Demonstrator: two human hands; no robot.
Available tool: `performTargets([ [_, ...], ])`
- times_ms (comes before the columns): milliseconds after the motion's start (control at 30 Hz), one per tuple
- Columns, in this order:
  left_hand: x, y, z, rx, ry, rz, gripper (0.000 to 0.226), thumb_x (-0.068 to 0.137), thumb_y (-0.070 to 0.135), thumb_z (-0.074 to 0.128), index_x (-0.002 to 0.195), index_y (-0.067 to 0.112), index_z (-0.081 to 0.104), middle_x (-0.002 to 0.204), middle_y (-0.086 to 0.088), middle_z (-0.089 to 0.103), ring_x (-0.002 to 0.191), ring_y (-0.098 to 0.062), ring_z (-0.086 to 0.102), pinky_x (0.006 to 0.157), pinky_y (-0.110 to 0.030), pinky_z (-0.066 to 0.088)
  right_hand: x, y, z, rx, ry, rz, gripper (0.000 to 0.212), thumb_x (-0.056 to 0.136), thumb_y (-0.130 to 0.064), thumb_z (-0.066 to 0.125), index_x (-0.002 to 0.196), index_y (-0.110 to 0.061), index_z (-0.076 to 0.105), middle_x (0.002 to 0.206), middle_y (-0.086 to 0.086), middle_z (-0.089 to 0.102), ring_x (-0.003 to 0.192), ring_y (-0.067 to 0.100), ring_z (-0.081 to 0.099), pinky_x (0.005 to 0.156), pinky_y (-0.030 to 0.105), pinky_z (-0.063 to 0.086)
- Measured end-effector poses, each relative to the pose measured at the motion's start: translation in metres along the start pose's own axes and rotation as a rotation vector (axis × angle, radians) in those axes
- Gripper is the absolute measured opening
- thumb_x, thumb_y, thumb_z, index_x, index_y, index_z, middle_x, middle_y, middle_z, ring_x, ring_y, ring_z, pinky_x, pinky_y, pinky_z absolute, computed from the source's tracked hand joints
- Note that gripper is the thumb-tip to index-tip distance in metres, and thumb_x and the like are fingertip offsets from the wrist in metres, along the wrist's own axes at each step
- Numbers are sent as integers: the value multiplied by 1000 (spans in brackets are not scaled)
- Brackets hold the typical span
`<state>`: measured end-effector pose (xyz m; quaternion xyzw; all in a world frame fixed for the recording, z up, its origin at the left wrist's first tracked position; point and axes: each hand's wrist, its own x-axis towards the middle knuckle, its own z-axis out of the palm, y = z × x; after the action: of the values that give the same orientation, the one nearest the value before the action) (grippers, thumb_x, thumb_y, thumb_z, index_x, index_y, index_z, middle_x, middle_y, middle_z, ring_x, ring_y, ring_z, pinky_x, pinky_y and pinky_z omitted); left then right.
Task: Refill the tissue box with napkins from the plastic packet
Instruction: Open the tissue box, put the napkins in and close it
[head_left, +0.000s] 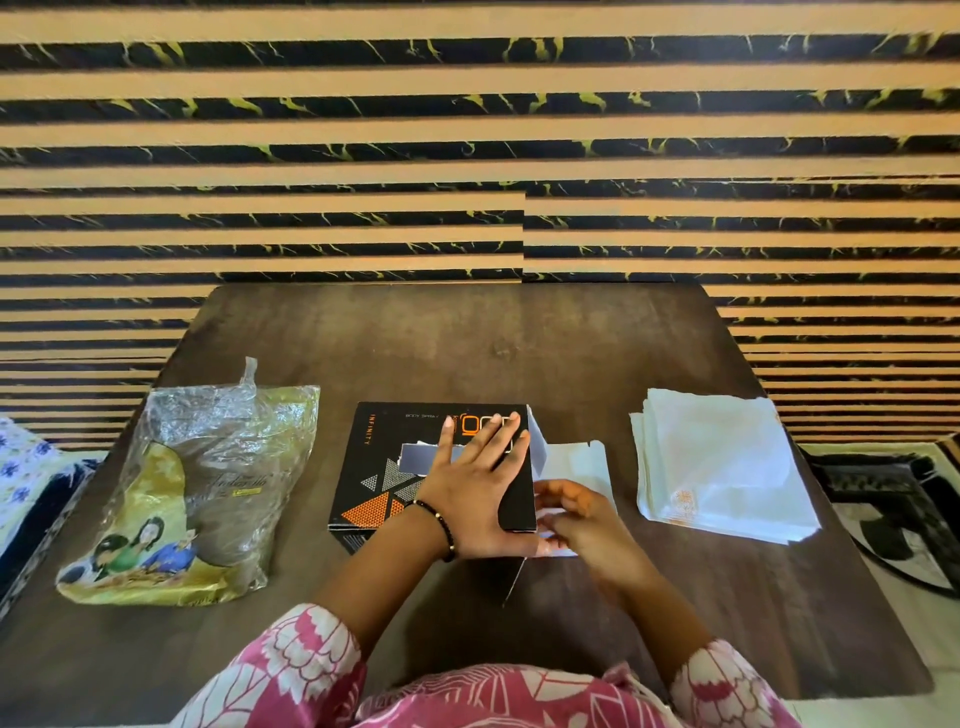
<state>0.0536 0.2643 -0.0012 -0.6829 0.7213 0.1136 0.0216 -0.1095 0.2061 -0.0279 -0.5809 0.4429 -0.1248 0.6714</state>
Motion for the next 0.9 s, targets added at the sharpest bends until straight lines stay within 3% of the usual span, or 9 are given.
performTargets([
  [67, -1, 0, 0, 5, -2, 7, 116, 58, 90, 24, 145, 21, -10, 156, -1, -19, 143, -18, -20, 109, -60, -18, 13, -5, 0, 39, 9, -6, 39, 89, 7, 46, 125, -8, 50, 121, 17, 57, 93, 20, 63, 70, 22, 55],
  [167, 0, -2, -1, 5, -14, 5, 112, 62, 85, 31, 145, 22, -10, 156, 0, -20, 143, -19, -20, 109, -60, -19, 27, -18, -1, 68, 199, -9, 41, 92, -4, 47, 131, -17, 46, 130, 1, 46, 115, 20, 51, 84, 28, 48],
  [233, 0, -2, -1, 3, -13, 6, 111, 63, 84, 32, 145, 22, -10, 156, 0, -19, 143, -19, -20, 109, -60, -19, 37, -29, -1, 82, 243, -39, 37, 95, -12, 46, 131, -21, 47, 135, 0, 44, 118, 18, 48, 91, 31, 44],
  [300, 0, -1, 0, 7, -6, 6, 110, 64, 84, 32, 145, 23, -11, 156, 0, -19, 142, -19, -21, 108, -60, -21, 47, -39, 1, 54, 234, -47, 36, 96, -28, 43, 131, -23, 48, 141, 4, 44, 124, 21, 45, 103, 37, 40],
  [400, 0, 0, 0, 17, -2, -3, 111, 63, 86, 30, 145, 23, -11, 155, 0, -20, 142, -18, -22, 108, -60, -21, 60, -50, 11, 93, 176, 23, 53, 92, -51, 36, 135, -21, 43, 145, 6, 42, 132, 25, 40, 113, 46, 29],
  [633, -1, 0, -1, 7, 1, -3, 111, 62, 87, 29, 145, 24, -9, 155, 1, -20, 142, -17, -22, 109, -61, -19, 62, -41, 22, 180, 81, 118, 74, 85, -68, 22, 134, -17, 43, 142, 7, 45, 131, 22, 42, 111, 37, 32],
  [700, -2, 0, 0, 1, 15, -1, 111, 63, 87, 29, 145, 23, -9, 156, 1, -19, 142, -17, -22, 109, -61, -18, 58, -32, 17, -71, 143, 43, 86, 77, -77, 18, 137, -19, 39, 147, 7, 40, 135, 22, 36, 115, 41, 25],
  [800, -2, 1, 1, -11, 35, -15, 113, 61, 89, 28, 145, 23, -8, 156, 1, -18, 143, -17, -19, 110, -60, -17, 57, 1, 0, -884, 295, -200, 64, 93, -55, 17, 146, -19, 19, 157, 3, 16, 145, 18, 9, 119, 38, 4],
  [900, -2, 3, 1, -23, 32, -26, 117, 56, 92, 22, 146, 23, -9, 156, 2, -18, 142, -16, -20, 110, -59, -18, 50, 30, -6, -1160, 326, -236, 82, 82, -64, -9, 148, -17, 3, 158, 4, 0, 144, 18, -10, 113, 33, -8],
])
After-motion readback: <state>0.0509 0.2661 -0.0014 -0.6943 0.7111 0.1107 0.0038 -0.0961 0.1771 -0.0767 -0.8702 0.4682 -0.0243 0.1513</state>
